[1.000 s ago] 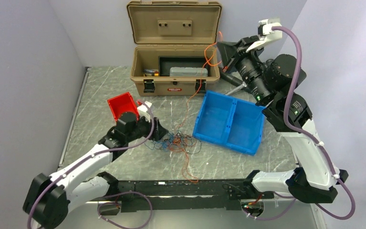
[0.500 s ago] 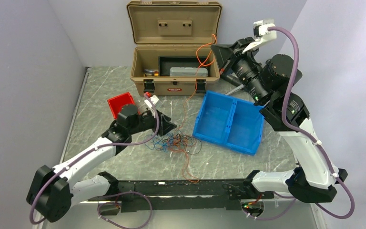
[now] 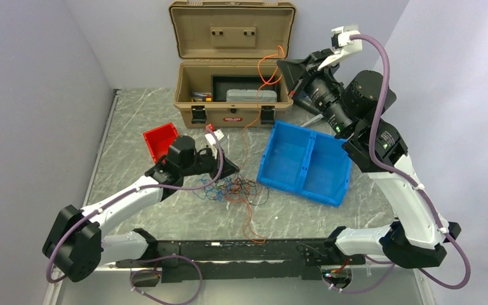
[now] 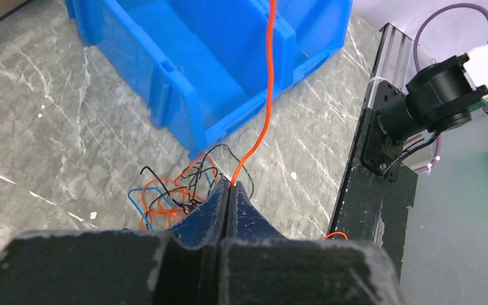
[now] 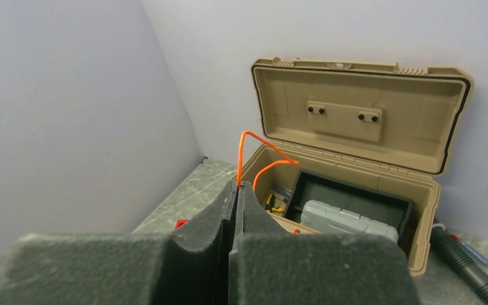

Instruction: Untangle the cables

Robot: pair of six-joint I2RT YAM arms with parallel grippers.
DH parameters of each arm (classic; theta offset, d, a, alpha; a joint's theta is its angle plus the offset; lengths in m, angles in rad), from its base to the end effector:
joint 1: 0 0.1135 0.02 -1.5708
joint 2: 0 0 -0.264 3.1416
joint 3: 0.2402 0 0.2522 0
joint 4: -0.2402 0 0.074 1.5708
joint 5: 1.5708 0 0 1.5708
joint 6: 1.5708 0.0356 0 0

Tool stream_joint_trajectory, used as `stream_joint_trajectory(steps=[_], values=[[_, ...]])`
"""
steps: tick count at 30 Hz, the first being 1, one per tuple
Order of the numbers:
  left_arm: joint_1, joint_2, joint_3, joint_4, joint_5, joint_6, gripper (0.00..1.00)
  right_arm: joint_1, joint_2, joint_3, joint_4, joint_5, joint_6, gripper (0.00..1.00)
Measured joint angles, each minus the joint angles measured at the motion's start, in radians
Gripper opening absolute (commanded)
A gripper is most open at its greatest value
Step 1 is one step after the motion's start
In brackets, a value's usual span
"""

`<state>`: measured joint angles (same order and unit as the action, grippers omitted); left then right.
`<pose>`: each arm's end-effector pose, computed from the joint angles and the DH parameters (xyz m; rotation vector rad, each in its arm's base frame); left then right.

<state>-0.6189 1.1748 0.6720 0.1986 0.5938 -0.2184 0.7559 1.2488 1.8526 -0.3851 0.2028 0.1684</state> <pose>0.2006 -0.1673 0.2606 0.8092 1.8061 -1.1161 0.1580 0.1390 0.5760 -0.2311 1.3661 0.6388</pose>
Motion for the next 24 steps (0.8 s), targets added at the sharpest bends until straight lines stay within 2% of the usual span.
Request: stream_joint_trajectory(steps=[4, 9, 13, 16, 22, 24], values=[[0.000, 0.001, 0.063, -0.060, -0.015, 0.003, 0.00, 0.000, -0.031, -0.082, 0.028, 0.000, 0.010, 0.00], [0.000, -0.041, 0.195, -0.198, -0.066, 0.016, 0.00, 0.000, -0.151, -0.447, 0.077, -0.010, 0.065, 0.00], [0.000, -0.067, 0.378, -0.369, -0.100, 0.018, 0.00, -0.002, -0.149, -0.649, 0.068, -0.056, 0.088, 0.00], [0.000, -0.098, 0.501, -0.443, -0.114, 0.014, 0.00, -0.003, -0.148, -0.730, 0.044, -0.082, 0.094, 0.00], [0.000, -0.121, 0.746, -0.546, -0.122, 0.015, 0.00, -0.003, -0.184, -0.743, 0.065, -0.134, 0.093, 0.00], [0.000, -0.123, 0.774, -0.544, -0.128, 0.015, 0.00, -0.003, -0.202, -0.743, 0.082, -0.151, 0.093, 0.00]])
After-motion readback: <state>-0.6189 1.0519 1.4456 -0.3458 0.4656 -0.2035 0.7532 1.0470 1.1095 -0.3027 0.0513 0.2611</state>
